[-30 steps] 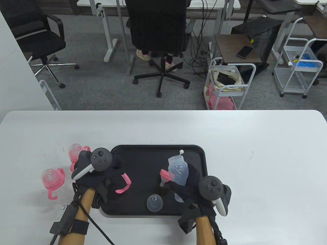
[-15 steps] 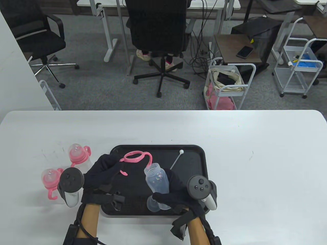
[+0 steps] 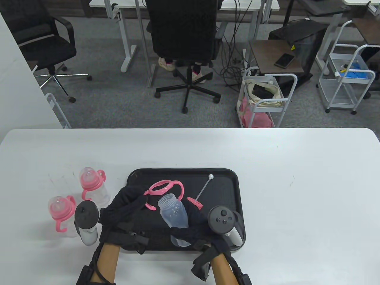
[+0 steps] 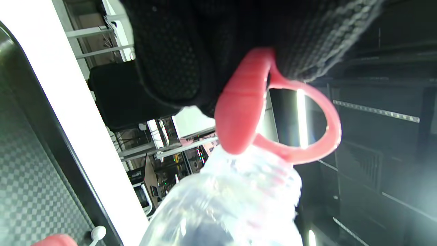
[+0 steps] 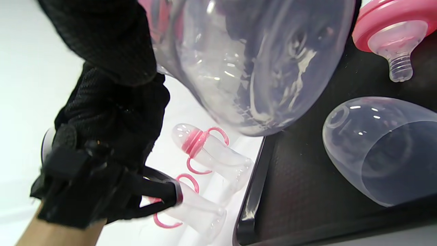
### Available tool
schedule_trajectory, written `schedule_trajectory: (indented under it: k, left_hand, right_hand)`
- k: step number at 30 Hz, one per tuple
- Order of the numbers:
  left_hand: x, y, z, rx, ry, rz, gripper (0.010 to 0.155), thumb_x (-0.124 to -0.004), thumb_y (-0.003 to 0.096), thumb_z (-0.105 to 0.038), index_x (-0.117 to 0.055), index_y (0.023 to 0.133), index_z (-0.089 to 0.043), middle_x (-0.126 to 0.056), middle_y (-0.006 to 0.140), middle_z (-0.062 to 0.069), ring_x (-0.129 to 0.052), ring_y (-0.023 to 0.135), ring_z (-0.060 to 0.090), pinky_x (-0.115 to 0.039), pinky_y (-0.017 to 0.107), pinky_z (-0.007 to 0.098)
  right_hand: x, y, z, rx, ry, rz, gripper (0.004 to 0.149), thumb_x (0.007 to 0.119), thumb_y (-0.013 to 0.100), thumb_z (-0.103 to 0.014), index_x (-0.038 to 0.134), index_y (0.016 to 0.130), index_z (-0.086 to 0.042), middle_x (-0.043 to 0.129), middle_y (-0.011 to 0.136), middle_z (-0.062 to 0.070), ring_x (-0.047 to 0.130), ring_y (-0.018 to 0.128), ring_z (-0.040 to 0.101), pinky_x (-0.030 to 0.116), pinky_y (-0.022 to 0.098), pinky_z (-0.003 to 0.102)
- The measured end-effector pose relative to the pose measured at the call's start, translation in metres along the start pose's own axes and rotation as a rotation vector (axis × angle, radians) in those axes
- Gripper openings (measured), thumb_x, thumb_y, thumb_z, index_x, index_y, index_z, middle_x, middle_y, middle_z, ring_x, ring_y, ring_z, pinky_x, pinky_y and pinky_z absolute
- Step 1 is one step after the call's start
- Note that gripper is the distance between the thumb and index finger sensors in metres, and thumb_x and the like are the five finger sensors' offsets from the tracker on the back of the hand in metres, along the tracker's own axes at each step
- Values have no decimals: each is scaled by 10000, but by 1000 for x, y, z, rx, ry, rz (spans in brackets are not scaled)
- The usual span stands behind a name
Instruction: Assemble baby bottles from components
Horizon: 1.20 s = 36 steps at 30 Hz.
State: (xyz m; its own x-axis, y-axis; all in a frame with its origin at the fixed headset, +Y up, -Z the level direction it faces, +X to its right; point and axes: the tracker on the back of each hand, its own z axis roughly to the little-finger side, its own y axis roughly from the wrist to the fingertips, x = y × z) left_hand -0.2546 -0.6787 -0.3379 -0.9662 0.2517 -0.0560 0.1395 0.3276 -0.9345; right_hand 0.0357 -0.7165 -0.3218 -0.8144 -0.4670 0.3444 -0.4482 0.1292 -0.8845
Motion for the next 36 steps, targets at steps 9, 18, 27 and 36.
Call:
schedule_trajectory:
  k: [9, 18, 27, 36]
  left_hand:
    - [-17, -1, -12, -42, 204, 67, 346, -850, 505, -461, -742, 831, -428, -913, 924, -115, -1082, 708, 81, -962, 536, 296]
    - [-22, -4, -17, -70, 321, -1, 433, -847, 506, -457, -732, 920, -412, -927, 903, -108, -1087, 686, 86, -961, 546, 319]
    - [-28, -8, -25, -137, 497, -69, 387, -848, 502, -454, -755, 875, -417, -939, 880, -95, -1094, 652, 87, -966, 524, 318]
    - [-31, -12, -29, -155, 556, -151, 380, -852, 500, -453, -766, 867, -402, -947, 864, -85, -1098, 628, 89, -970, 507, 316]
  right_hand:
    - [-4, -1, 4, -10, 72, 56, 984, 893, 519, -558, 309, 1132, -57, 510, 1096, 201, 774, 957, 390, 659, 713, 632]
    - [-6, -2, 4, -30, 77, 50, 975, 897, 518, -554, 324, 1133, -60, 523, 1094, 200, 781, 951, 390, 659, 709, 635]
    - [-5, -2, 4, -29, 83, 38, 980, 898, 513, -556, 326, 1133, -57, 527, 1092, 203, 784, 948, 390, 663, 704, 638]
    - [-5, -2, 3, -30, 69, 34, 980, 901, 510, -556, 332, 1132, -56, 532, 1091, 203, 788, 943, 393, 668, 698, 643]
